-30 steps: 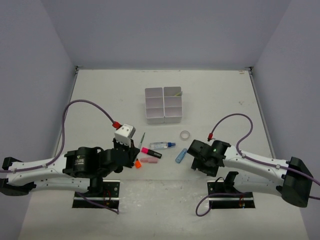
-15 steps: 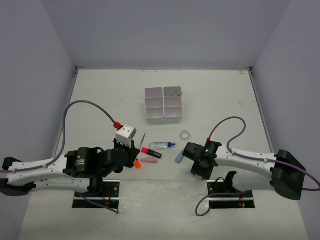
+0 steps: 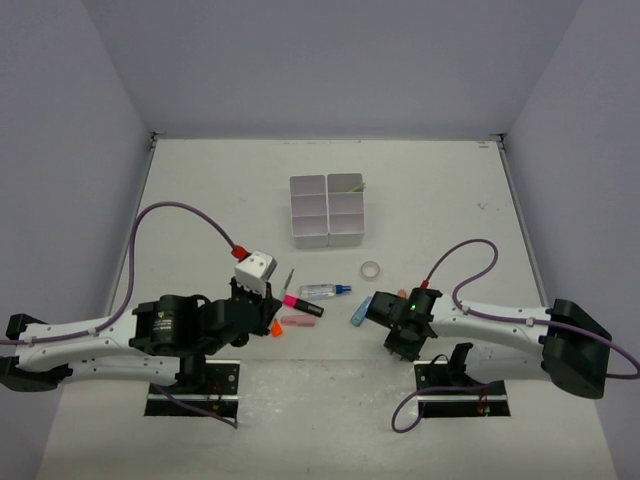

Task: Sort the stationery into containers
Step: Close the pen cap on the pen.

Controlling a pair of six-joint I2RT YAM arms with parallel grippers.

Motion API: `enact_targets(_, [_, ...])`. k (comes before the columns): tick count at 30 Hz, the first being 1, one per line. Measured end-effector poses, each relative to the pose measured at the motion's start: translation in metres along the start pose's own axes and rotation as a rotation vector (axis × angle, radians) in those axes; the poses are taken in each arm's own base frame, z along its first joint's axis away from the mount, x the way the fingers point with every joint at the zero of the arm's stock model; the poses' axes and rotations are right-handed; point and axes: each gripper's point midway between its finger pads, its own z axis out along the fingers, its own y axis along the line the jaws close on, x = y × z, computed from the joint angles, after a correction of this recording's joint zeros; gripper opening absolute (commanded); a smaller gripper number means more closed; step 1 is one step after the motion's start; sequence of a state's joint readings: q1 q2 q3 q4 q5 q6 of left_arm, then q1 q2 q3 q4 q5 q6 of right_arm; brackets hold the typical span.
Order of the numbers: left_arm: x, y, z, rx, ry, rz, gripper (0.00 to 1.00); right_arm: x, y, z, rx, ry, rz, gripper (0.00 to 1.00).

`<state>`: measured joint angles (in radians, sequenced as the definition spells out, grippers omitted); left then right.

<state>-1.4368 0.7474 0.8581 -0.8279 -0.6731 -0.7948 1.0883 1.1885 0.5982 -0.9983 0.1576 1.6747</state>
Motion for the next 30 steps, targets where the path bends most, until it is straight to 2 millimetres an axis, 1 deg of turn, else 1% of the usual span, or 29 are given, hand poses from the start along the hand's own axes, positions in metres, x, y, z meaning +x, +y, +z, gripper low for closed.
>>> enact_targets(13, [0.003,-0.002,0.000,0.012,0.013,0.009,0.00,-0.004,-0.003,0.008,0.034,-0.039,0.056,0.28])
enact_targets(20, [0.002,-0.003,-0.001,0.021,0.011,0.012,0.00,-0.003,0.002,0.010,0.064,-0.045,0.054,0.19])
enact_targets(23, [0.000,-0.003,-0.001,0.027,0.003,0.009,0.00,-0.002,0.007,0.010,0.072,-0.046,0.042,0.06])
enact_targets(24, [0.000,-0.004,-0.001,0.028,0.002,0.008,0.00,-0.002,0.008,0.010,0.074,-0.047,0.037,0.03])
enact_targets(27, [0.000,-0.004,-0.001,0.030,0.001,0.009,0.00,-0.001,0.014,0.010,0.076,-0.050,0.011,0.00])
enact_targets(30, [-0.001,-0.004,-0.002,0.032,-0.001,0.011,0.00,-0.004,0.023,0.009,0.067,-0.068,-0.040,0.00])
